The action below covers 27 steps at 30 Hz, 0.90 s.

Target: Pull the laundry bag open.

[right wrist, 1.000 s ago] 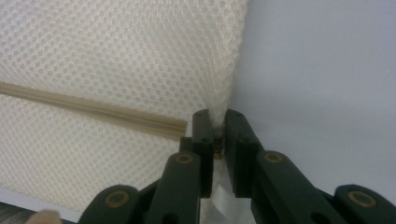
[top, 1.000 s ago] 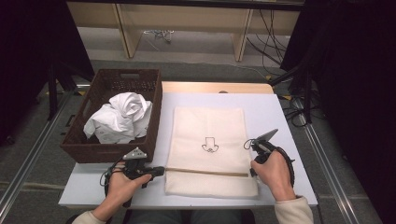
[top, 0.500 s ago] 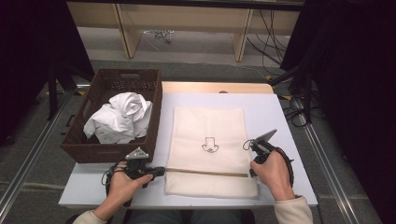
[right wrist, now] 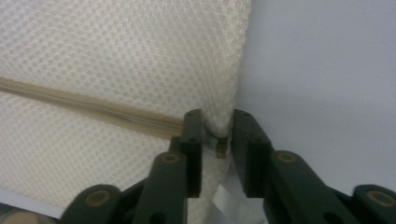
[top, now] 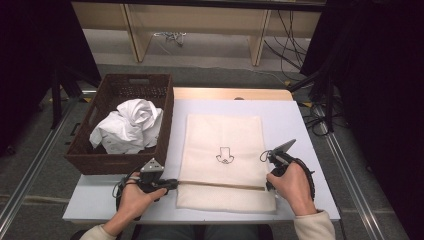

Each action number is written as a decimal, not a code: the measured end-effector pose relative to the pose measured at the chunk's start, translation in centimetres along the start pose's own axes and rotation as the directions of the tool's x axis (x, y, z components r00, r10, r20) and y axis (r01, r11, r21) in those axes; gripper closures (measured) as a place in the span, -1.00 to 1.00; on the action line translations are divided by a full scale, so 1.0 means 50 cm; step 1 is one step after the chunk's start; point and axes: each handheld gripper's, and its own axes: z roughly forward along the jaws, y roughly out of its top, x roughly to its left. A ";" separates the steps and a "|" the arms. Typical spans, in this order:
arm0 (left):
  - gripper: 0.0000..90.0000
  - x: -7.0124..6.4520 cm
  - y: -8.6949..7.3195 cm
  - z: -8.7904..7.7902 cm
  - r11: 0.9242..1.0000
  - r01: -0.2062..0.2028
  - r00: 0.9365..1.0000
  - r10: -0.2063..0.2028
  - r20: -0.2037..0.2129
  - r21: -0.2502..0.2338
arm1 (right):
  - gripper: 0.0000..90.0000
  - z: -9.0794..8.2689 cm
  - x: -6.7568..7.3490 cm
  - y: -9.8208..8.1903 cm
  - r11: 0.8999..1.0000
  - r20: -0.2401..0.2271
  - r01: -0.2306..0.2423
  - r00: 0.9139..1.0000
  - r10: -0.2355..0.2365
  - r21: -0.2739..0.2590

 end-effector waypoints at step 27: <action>-0.22 -0.067 -0.003 0.016 0.933 -0.293 0.951 0.308 0.039 -0.211 | 0.00 -0.035 0.053 0.008 0.973 -0.016 0.101 0.994 -0.106 -0.208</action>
